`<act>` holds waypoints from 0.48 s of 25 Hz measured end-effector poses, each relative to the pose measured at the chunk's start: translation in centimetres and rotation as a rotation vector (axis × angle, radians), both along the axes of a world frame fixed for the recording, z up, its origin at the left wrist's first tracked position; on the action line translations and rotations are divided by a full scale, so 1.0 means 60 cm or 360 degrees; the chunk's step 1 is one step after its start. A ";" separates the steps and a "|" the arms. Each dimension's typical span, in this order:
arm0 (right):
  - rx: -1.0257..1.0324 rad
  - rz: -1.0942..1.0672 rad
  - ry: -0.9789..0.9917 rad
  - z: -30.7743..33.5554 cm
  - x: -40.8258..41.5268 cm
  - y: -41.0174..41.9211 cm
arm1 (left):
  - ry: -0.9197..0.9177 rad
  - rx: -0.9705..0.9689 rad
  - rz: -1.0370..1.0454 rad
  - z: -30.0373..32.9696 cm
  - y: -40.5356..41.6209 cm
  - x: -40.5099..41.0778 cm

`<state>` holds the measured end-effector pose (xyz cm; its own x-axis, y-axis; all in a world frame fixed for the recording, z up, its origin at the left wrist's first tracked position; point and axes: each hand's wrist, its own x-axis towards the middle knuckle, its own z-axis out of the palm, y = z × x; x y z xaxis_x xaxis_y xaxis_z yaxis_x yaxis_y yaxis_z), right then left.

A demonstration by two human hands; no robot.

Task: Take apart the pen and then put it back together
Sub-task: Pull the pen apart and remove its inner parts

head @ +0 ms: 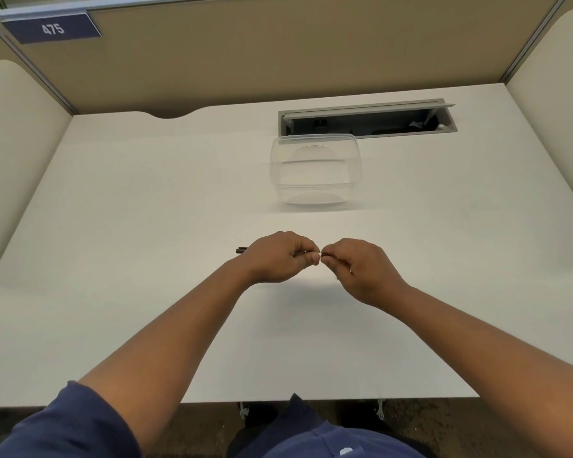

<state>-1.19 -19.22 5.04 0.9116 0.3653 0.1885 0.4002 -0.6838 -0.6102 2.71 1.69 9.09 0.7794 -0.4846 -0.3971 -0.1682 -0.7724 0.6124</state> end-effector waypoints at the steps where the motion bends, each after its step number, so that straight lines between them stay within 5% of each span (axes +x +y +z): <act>1: 0.0158 -0.0083 0.0370 0.010 0.003 0.004 | -0.0064 0.0036 -0.0006 -0.001 0.000 -0.002; 5: 0.0701 -0.0295 0.1402 0.039 0.011 0.013 | -0.0163 0.0007 -0.0062 -0.007 0.002 -0.005; 12: 0.0787 -0.0327 0.1661 0.047 0.018 0.013 | -0.0491 -0.0013 -0.0122 -0.022 -0.010 -0.017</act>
<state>-0.13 -18.46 7.86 0.7416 0.2898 -0.6051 -0.5416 -0.2737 -0.7948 1.67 1.07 7.74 0.8236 -0.5487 -0.1435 -0.4043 -0.7455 0.5298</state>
